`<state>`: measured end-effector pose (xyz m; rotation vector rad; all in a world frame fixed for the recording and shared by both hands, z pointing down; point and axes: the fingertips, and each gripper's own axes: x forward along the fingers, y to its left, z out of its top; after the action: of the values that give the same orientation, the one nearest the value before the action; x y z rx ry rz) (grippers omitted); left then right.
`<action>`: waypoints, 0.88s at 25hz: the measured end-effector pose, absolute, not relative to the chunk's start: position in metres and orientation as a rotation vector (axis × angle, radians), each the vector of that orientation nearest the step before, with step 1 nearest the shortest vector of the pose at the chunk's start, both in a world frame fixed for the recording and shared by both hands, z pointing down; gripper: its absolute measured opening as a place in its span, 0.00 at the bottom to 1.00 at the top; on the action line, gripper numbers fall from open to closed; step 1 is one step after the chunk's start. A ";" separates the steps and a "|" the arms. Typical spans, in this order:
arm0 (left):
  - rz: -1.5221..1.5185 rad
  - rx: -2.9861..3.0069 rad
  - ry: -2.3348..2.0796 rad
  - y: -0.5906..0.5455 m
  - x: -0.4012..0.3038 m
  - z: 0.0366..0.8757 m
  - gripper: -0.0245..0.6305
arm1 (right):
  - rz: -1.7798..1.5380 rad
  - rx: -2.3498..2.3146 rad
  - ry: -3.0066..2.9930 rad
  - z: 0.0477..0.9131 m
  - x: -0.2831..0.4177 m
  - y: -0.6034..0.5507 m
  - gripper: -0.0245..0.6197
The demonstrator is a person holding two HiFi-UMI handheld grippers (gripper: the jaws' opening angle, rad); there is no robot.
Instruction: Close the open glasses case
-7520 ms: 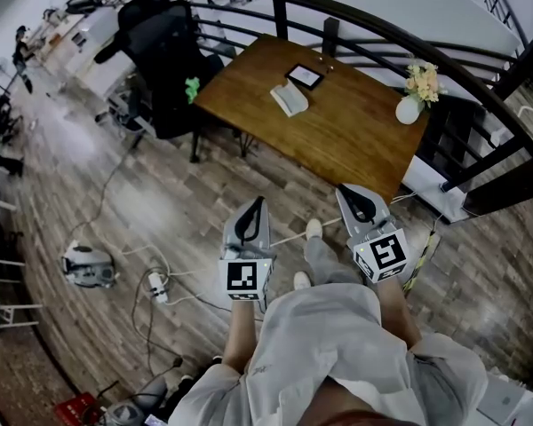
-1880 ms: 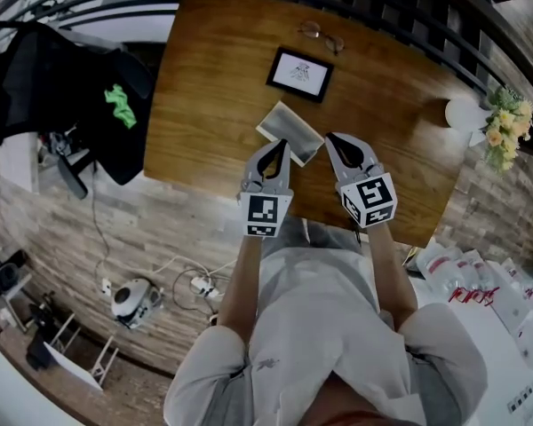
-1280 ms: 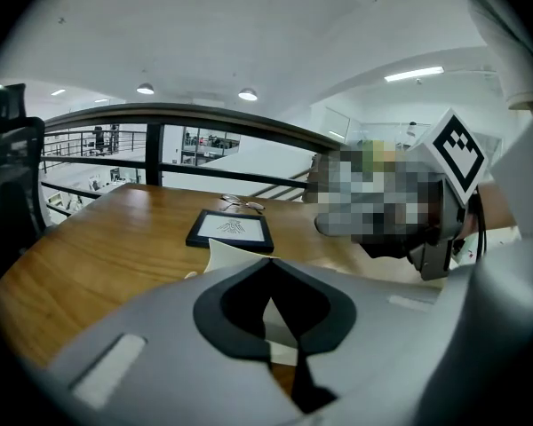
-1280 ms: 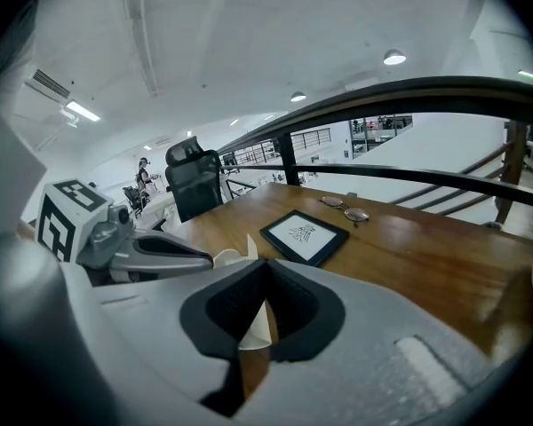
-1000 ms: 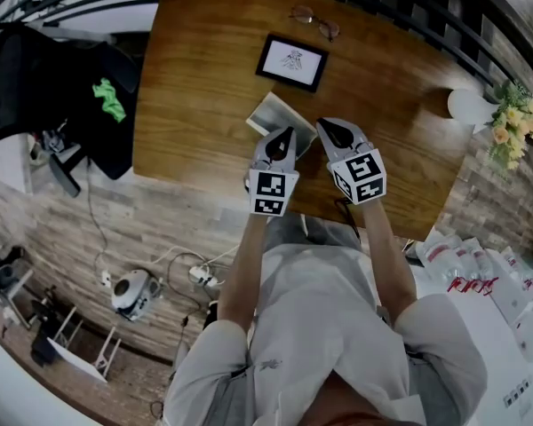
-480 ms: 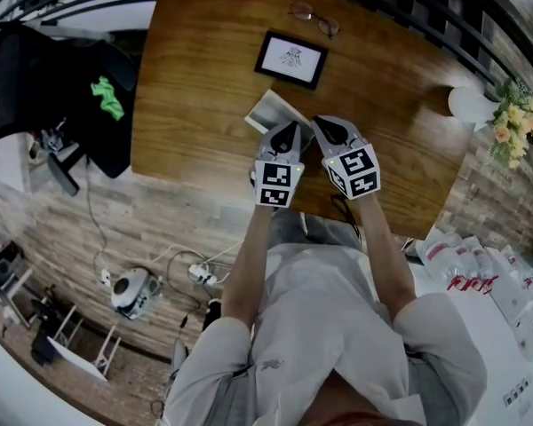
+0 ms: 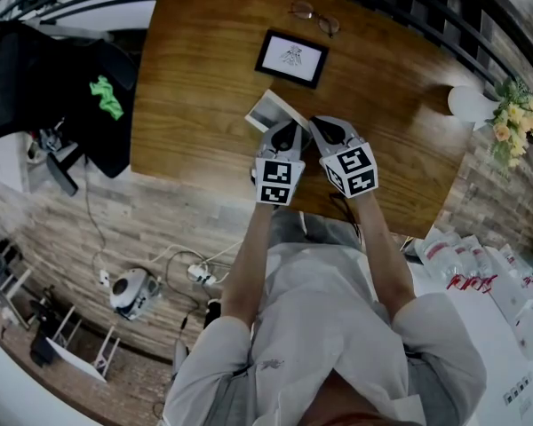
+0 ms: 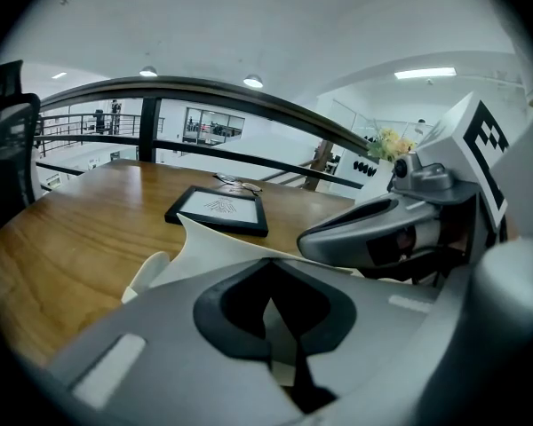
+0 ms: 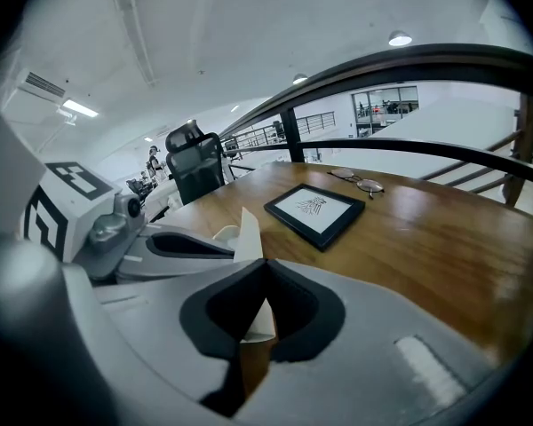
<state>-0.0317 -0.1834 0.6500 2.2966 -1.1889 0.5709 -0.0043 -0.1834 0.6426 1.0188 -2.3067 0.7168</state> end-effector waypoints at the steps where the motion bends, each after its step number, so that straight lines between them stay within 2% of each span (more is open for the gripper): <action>1: 0.569 2.296 -1.188 -0.183 -0.032 0.650 0.07 | 0.717 1.019 -2.306 0.643 -0.005 -0.183 0.04; 22: 0.564 2.289 -1.189 -0.169 -0.046 0.651 0.07 | 0.706 1.008 -2.299 0.644 -0.016 -0.168 0.04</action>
<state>-0.0457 -0.1689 0.6514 2.2890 -1.1890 0.5645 -0.0162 -0.1684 0.6439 1.0076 -2.2995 0.7060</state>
